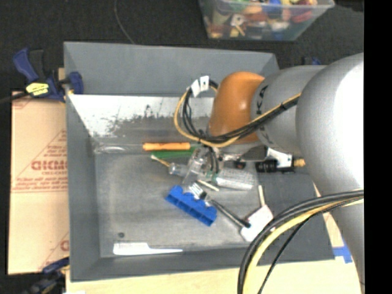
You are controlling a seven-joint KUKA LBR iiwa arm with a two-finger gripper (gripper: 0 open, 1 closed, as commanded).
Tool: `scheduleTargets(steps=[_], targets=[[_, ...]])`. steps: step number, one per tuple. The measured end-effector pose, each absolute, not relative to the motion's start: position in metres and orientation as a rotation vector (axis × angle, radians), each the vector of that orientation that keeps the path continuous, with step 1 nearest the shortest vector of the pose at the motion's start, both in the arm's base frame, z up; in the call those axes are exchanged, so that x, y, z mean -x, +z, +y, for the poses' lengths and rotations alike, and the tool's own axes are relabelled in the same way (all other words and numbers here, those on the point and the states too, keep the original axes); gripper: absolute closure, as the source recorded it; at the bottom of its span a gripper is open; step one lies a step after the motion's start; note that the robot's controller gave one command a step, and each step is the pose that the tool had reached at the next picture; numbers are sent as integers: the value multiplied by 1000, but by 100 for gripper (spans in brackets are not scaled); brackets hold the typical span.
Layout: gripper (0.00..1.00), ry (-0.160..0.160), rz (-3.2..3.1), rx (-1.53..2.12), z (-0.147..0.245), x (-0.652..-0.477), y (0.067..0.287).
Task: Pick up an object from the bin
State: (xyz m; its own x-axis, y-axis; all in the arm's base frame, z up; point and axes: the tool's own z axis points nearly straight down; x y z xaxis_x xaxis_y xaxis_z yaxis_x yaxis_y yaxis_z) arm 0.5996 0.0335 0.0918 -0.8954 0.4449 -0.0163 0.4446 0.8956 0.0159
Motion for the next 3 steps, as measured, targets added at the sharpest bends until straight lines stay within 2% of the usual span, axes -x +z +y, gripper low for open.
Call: scheduleTargets(steps=[1, 2, 3], targets=[[100, 18, 3041, -712, 33, -599, 106], [100, 15, 3049, -711, 33, -597, 134], [100, 17, 3045, -707, 32, -599, 181]])
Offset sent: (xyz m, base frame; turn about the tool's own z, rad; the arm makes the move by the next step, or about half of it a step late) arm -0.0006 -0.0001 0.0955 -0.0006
